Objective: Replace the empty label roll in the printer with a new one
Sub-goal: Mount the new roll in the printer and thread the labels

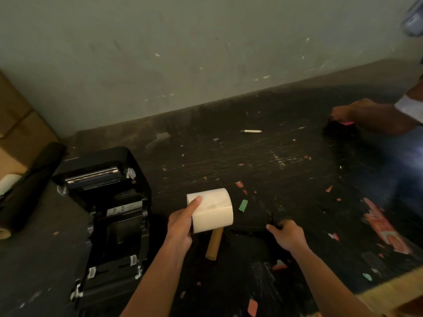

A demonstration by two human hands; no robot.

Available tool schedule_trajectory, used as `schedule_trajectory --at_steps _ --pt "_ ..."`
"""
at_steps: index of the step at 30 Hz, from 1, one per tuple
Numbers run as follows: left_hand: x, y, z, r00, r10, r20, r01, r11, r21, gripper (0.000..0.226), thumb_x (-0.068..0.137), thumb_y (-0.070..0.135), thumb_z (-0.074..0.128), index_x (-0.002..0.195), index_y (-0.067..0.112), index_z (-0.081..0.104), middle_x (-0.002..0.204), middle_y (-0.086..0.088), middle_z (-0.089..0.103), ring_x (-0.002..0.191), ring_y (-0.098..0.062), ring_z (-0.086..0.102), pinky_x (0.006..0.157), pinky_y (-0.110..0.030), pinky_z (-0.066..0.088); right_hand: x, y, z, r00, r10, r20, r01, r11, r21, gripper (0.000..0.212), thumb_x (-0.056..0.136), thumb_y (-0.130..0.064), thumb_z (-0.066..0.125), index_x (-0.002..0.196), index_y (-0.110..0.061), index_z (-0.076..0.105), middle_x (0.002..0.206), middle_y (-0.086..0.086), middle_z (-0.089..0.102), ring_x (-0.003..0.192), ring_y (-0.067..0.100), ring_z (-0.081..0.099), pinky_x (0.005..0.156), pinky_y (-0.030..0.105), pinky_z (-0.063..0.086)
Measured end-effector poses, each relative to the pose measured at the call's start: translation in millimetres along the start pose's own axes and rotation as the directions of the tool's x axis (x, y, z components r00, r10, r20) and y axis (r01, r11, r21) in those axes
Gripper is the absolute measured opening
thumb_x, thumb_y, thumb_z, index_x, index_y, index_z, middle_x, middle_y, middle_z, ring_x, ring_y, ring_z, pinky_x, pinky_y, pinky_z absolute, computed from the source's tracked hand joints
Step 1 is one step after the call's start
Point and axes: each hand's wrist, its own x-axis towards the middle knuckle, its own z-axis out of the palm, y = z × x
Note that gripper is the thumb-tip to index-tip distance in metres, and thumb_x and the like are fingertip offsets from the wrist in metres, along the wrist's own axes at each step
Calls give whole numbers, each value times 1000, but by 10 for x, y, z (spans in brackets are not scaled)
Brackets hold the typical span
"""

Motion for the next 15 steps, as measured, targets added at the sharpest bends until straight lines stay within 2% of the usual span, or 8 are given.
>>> schedule_trajectory --at_steps 3,7,11,15 --pt "1 -14 -55 1000 -9 -15 9 1000 -5 27 76 29 78 91 18 58 105 -10 63 97 -26 61 84 -46 52 -1 8 -10 1000 6 -3 -6 996 84 36 90 -35 59 117 -13 58 87 1 60 76 13 60 57 25 44" --pt "-18 -38 -113 1000 -4 -14 3 1000 -20 24 77 29 77 91 20 59 106 -10 64 96 -26 61 86 -47 52 18 -2 -42 1000 -19 4 17 960 280 26 87 -30 63 107 -14 61 90 8 67 77 18 65 68 33 55" --pt "-57 -65 -191 999 1 33 2 997 -81 24 79 27 75 97 20 61 109 -12 66 101 -28 62 87 -48 52 -24 -53 -99 989 -131 -72 146 944 294 26 85 -30 66 107 -17 60 87 5 69 76 16 67 65 31 55" --pt "-79 -116 -289 995 -4 103 28 973 -227 46 71 28 74 113 14 60 115 -16 67 108 -33 63 92 -52 50 -194 -260 -277 944 -279 -178 322 901 292 31 85 -31 67 111 -17 60 86 1 70 79 13 67 64 26 51"
